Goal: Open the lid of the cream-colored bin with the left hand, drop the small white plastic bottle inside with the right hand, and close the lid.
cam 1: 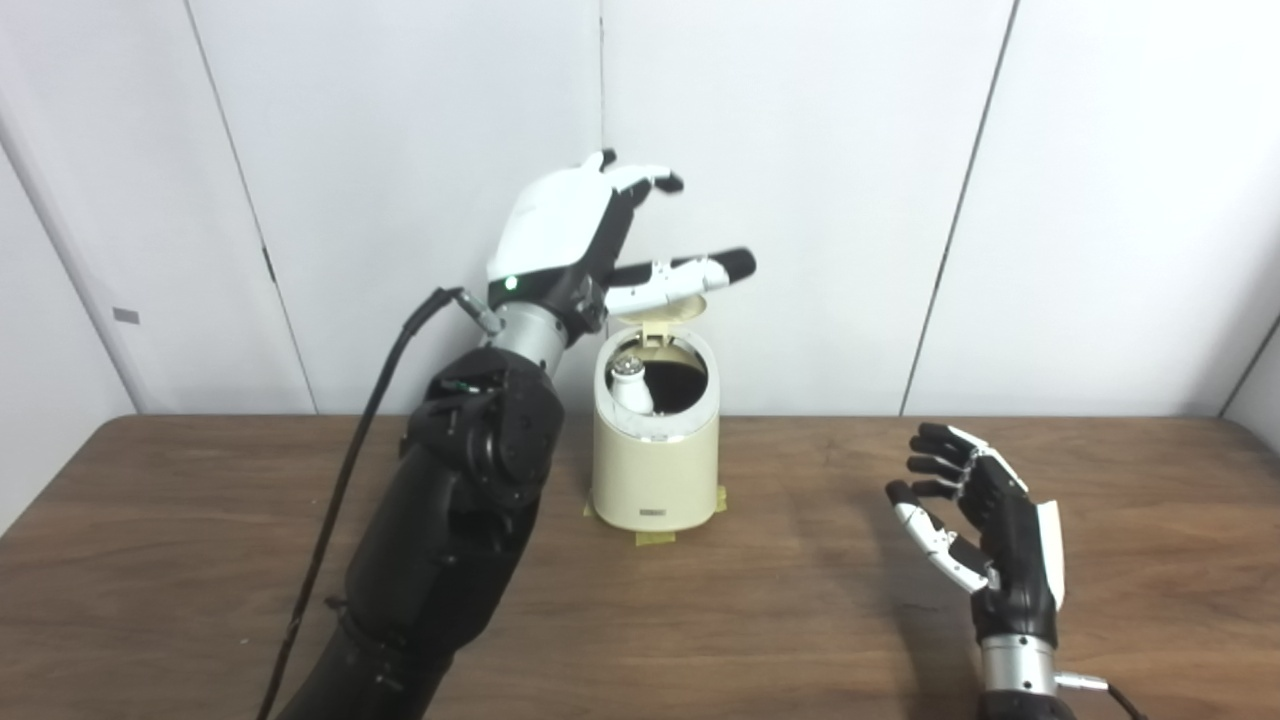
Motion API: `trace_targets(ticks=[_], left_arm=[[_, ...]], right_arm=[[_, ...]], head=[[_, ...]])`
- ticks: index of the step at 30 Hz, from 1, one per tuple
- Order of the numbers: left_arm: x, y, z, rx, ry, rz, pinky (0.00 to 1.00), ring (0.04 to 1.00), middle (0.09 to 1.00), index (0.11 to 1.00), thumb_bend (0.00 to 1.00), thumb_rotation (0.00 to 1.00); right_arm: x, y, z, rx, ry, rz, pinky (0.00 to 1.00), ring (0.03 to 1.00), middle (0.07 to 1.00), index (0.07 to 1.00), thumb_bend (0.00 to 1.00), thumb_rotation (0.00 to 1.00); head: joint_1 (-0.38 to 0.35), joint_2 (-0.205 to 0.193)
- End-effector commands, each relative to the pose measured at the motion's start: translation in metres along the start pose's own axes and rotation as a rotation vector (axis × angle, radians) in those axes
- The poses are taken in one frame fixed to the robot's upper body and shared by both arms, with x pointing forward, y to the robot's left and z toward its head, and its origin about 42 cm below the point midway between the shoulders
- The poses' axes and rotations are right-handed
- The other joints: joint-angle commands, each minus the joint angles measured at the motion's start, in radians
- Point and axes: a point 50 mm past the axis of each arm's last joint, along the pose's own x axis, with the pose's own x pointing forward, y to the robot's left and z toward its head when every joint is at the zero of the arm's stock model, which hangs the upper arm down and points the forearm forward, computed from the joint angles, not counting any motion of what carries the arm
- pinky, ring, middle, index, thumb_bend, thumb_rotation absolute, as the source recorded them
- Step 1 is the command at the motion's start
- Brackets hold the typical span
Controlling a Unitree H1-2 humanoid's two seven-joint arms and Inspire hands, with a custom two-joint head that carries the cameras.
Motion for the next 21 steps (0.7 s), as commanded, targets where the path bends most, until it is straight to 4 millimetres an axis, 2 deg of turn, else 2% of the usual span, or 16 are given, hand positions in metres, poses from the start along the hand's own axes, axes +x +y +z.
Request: trace_targets(ticks=[1, 9, 13, 21], left_arm=[[0.016, 0.023, 0.016, 0.044, -0.031, 0.077, 1.00, 0.984, 0.859, 0.833, 0.93, 1.00], [0.023, 0.010, 0.012, 0.078, 0.022, -0.016, 1.00, 1.000, 0.887, 0.848, 0.92, 1.00], [0.027, 0.003, 0.010, 0.119, 0.040, -0.041, 1.00, 1.000, 0.884, 0.855, 0.95, 1.00], [0.032, -0.002, 0.012, 0.150, 0.049, -0.070, 1.00, 1.000, 0.895, 0.862, 0.94, 1.00]], right_arm=[[-0.017, 0.010, -0.009, 0.028, 0.027, -0.003, 0.56, 0.654, 0.689, 0.686, 0.25, 0.15], [-0.017, 0.011, -0.008, 0.020, 0.033, -0.007, 0.56, 0.654, 0.689, 0.687, 0.24, 0.14], [-0.017, 0.011, -0.009, 0.021, 0.032, -0.005, 0.56, 0.657, 0.690, 0.687, 0.24, 0.14], [-0.018, 0.014, -0.007, 0.040, 0.037, -0.005, 0.56, 0.661, 0.694, 0.688, 0.24, 0.11]], head=[[-0.002, 0.000], [-0.005, -0.001], [-0.005, -0.004], [-0.007, -0.002]])
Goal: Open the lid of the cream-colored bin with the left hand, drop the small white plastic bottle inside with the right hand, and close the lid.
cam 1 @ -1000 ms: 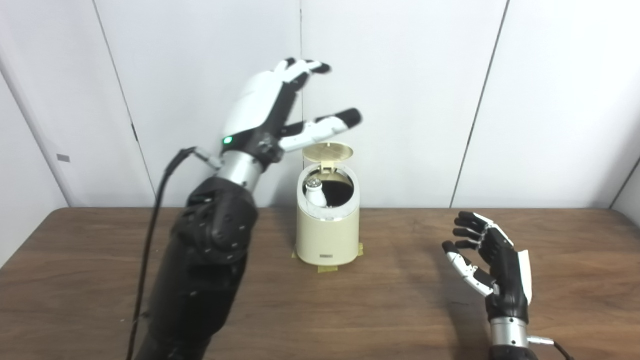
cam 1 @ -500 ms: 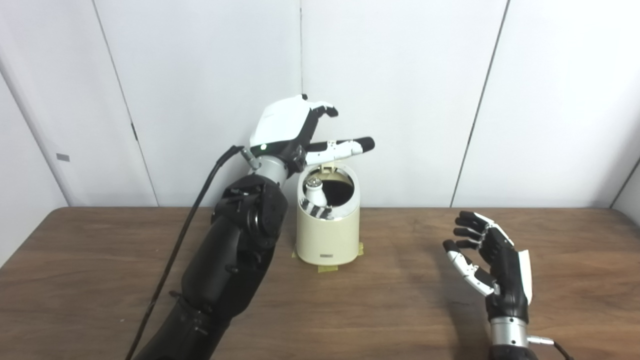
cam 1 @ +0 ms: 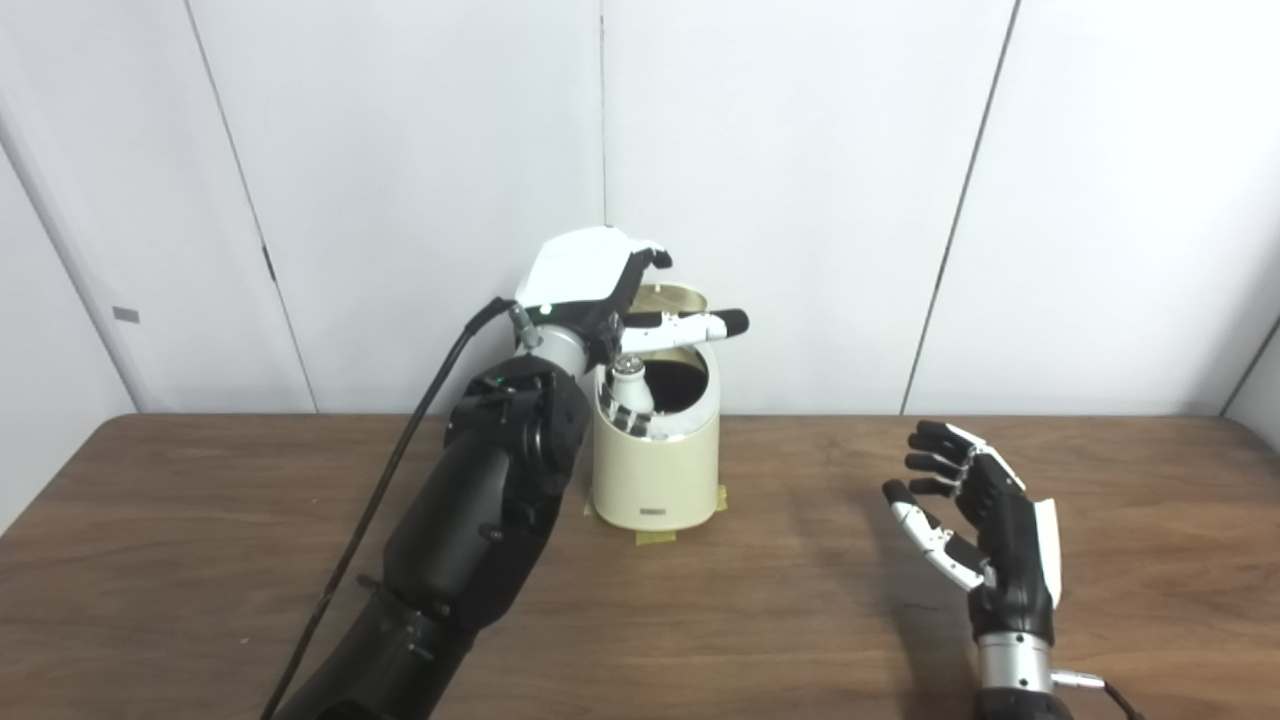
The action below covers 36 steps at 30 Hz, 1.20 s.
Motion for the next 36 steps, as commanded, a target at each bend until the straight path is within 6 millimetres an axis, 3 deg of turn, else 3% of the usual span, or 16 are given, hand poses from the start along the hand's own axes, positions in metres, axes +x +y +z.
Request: trace_targets(ticks=[1, 7, 19, 36], left_arm=[[0.007, 0.034, 0.018, 0.023, -0.036, 0.091, 1.00, 1.000, 0.899, 0.861, 0.95, 1.00], [0.004, 0.027, 0.025, 0.039, -0.047, 0.029, 1.00, 1.000, 0.934, 0.872, 0.98, 1.00], [-0.013, 0.013, 0.030, 0.144, -0.096, 0.026, 1.00, 1.000, 0.923, 0.882, 1.00, 1.00], [-0.038, -0.012, 0.023, 0.267, -0.072, -0.019, 1.00, 0.956, 0.843, 0.817, 1.00, 1.00]], right_arm=[[-0.018, 0.010, -0.008, 0.028, 0.036, -0.003, 0.56, 0.660, 0.695, 0.688, 0.25, 0.12], [-0.017, 0.010, -0.009, 0.022, 0.035, 0.000, 0.55, 0.657, 0.689, 0.686, 0.25, 0.14], [-0.017, 0.012, -0.008, 0.000, 0.032, -0.002, 0.55, 0.652, 0.686, 0.684, 0.24, 0.15], [-0.017, 0.011, -0.004, 0.013, 0.034, 0.002, 0.55, 0.654, 0.686, 0.684, 0.25, 0.17]], head=[[-0.001, 0.002], [-0.005, 0.002], [-0.010, 0.007], [-0.013, 0.022]])
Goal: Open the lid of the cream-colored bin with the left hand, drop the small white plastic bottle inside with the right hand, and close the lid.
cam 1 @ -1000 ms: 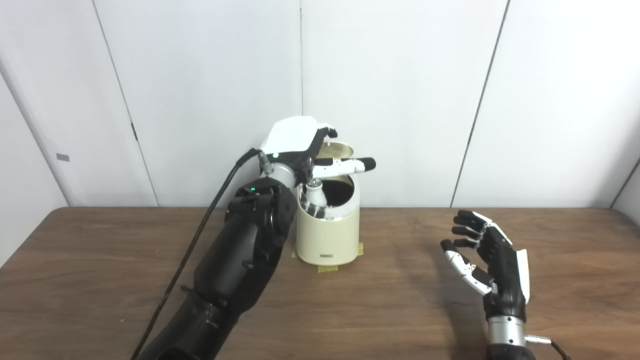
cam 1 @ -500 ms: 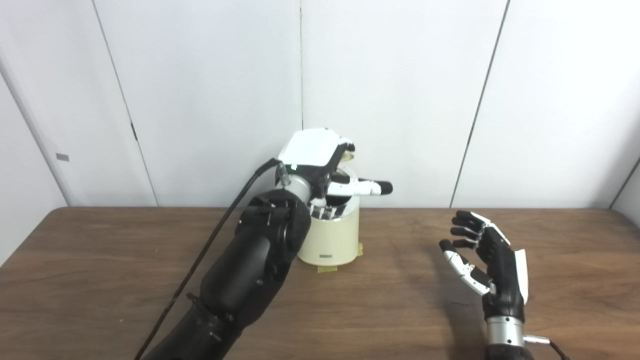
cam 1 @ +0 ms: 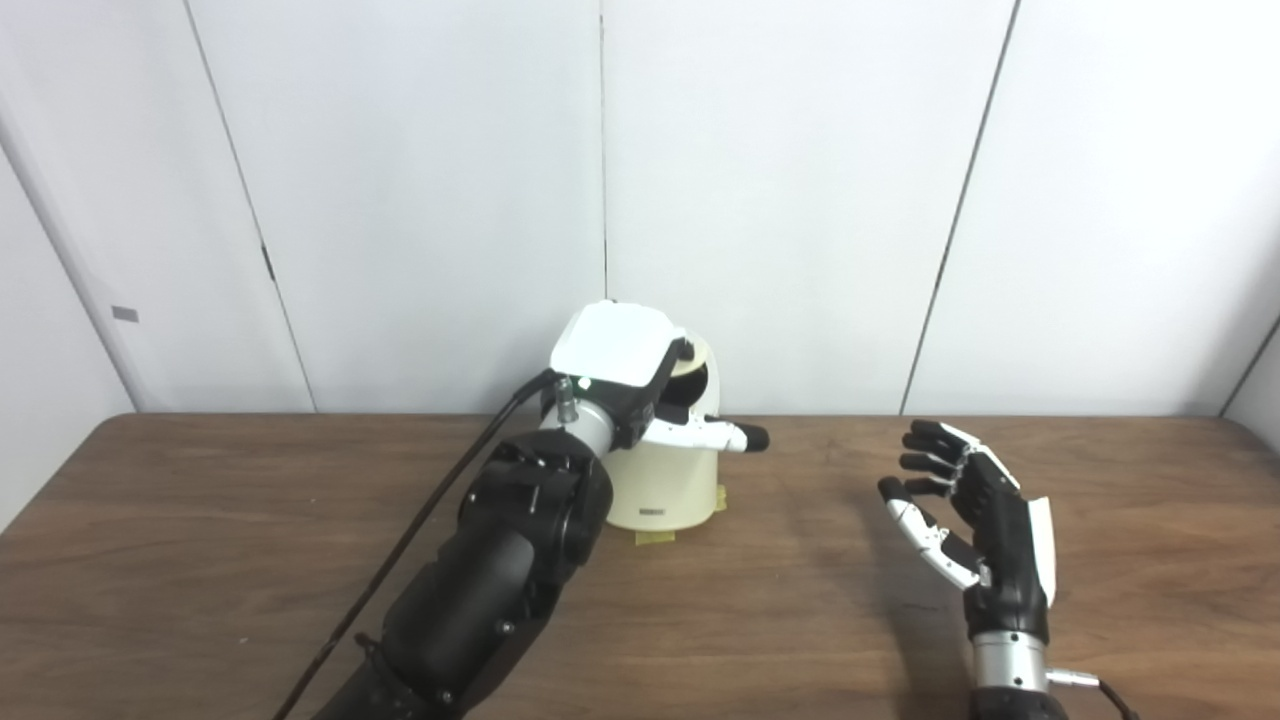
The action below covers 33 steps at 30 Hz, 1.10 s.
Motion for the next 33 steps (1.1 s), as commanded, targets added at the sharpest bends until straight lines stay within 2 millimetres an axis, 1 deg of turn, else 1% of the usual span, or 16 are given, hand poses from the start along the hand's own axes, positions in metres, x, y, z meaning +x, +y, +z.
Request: trace_targets(ticks=[1, 6, 9, 16, 22, 30, 33], left_arm=[[0.000, 0.020, 0.002, 0.025, -0.007, 0.070, 1.00, 0.955, 0.843, 0.817, 1.00, 1.00], [-0.003, 0.014, 0.001, 0.012, -0.009, 0.058, 1.00, 0.952, 0.839, 0.816, 1.00, 1.00], [-0.005, 0.010, 0.000, 0.013, -0.011, 0.044, 1.00, 0.950, 0.839, 0.818, 1.00, 1.00], [-0.008, 0.001, -0.001, 0.010, -0.006, 0.001, 1.00, 0.965, 0.857, 0.845, 0.99, 1.00], [-0.009, -0.007, -0.002, -0.006, -0.007, 0.006, 1.00, 0.959, 0.844, 0.826, 0.98, 1.00], [-0.017, -0.030, 0.001, 0.029, -0.038, -0.015, 1.00, 0.960, 0.844, 0.824, 1.00, 1.00], [-0.021, -0.040, 0.003, 0.057, -0.050, -0.031, 1.00, 0.965, 0.850, 0.832, 0.99, 1.00]], right_arm=[[-0.018, 0.009, -0.006, 0.027, 0.040, -0.001, 0.55, 0.655, 0.686, 0.684, 0.25, 0.16], [-0.018, 0.008, -0.005, 0.014, 0.040, -0.002, 0.55, 0.648, 0.684, 0.683, 0.25, 0.16], [-0.018, 0.008, -0.004, 0.013, 0.041, -0.003, 0.55, 0.646, 0.682, 0.682, 0.25, 0.18], [-0.019, 0.009, -0.001, 0.020, 0.043, -0.008, 0.55, 0.650, 0.684, 0.683, 0.26, 0.18], [-0.018, 0.010, 0.000, 0.021, 0.035, -0.008, 0.55, 0.650, 0.685, 0.683, 0.26, 0.17], [-0.018, 0.011, 0.003, 0.039, 0.021, -0.012, 0.55, 0.647, 0.679, 0.674, 0.25, 0.15], [-0.018, 0.012, 0.005, 0.046, 0.022, -0.016, 0.55, 0.648, 0.679, 0.674, 0.25, 0.11]], head=[[-0.001, 0.002], [-0.002, 0.009], [-0.004, 0.012], [-0.011, 0.021], [-0.017, 0.027], [-0.025, 0.033], [-0.026, 0.033]])
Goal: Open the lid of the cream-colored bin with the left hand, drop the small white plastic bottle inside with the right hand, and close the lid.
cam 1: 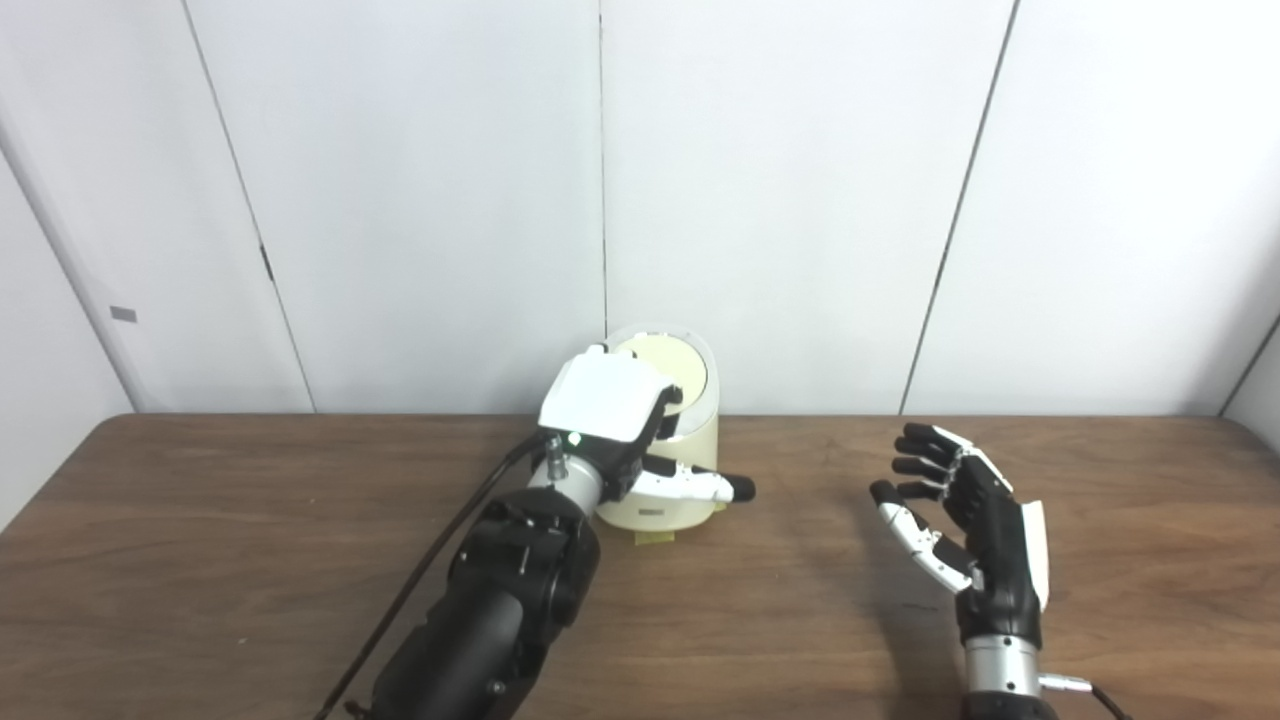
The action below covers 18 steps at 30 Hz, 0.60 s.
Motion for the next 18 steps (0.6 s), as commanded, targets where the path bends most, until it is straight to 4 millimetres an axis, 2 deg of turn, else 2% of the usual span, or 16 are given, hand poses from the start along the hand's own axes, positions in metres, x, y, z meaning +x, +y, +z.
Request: trace_targets(ticks=[1, 11, 18], left_arm=[[-0.002, 0.000, 0.004, 0.030, -0.028, 0.002, 1.00, 0.961, 0.847, 0.829, 0.99, 1.00], [-0.019, -0.036, 0.018, 0.092, -0.087, -0.035, 1.00, 0.939, 0.835, 0.813, 0.99, 0.99], [-0.020, -0.028, 0.013, 0.072, -0.094, 0.013, 1.00, 0.943, 0.835, 0.822, 0.97, 1.00]], right_arm=[[-0.010, 0.008, -0.001, 0.031, 0.009, -0.008, 0.55, 0.650, 0.680, 0.675, 0.25, 0.11], [-0.010, 0.007, 0.000, 0.029, 0.003, -0.004, 0.56, 0.654, 0.684, 0.680, 0.25, 0.16], [-0.010, 0.008, -0.001, 0.028, 0.010, -0.005, 0.56, 0.653, 0.684, 0.683, 0.26, 0.16]], head=[[0.000, 0.003], [-0.003, 0.002], [-0.003, 0.000]])
